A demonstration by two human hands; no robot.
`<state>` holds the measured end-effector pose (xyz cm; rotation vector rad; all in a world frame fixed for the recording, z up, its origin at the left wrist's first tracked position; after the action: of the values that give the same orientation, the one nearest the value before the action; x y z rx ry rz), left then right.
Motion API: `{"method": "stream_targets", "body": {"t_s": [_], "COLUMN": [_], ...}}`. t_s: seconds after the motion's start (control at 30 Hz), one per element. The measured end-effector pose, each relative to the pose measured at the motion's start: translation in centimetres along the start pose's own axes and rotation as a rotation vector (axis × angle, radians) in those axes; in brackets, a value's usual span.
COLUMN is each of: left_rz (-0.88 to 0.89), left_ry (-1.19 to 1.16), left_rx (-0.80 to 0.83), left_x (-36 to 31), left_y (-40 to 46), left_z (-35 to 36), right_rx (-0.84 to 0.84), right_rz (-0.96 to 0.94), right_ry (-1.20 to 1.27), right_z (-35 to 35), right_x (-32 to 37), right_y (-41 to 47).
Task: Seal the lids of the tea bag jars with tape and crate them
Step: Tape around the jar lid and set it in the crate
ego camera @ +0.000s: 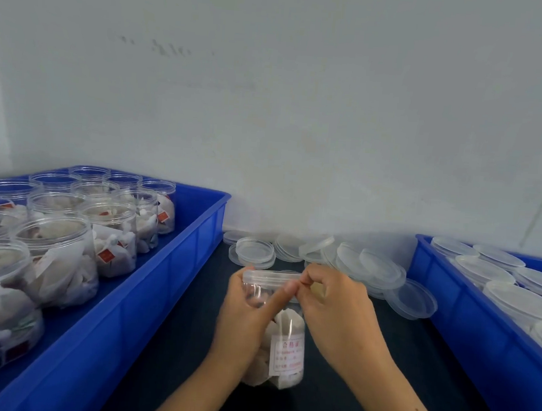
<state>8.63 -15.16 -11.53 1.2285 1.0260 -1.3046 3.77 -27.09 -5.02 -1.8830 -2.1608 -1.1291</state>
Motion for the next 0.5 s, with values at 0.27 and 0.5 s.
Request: {"method": "stream_targets", "body": {"t_s": [0.27, 0.5], "left_rz": [-0.008, 0.013], "left_ry": [-0.02, -0.017], "left_rx": [-0.037, 0.01], "left_x": [-0.1, -0.2], "left_y": [0.4, 0.9], "left_z": [-0.7, -1.5], "right_rx": [0.238, 0.326], "right_rz": [-0.055, -0.043], "right_ry": [-0.089, -0.24], "right_z": [-0.7, -0.6], "right_x": [-0.3, -0.8], "right_y": [-0.3, -0.5]}}
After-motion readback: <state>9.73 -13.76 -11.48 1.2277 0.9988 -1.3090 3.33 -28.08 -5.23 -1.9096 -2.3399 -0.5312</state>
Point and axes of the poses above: each hand's wrist, its own y-axis towards the middle knuckle, its own z-axis out of the palm, x = y × z, the point moved 5 cm from there along y, towards the middle knuckle, and after that the axes turned 11 degrees about -z, right-handed, at the moved point
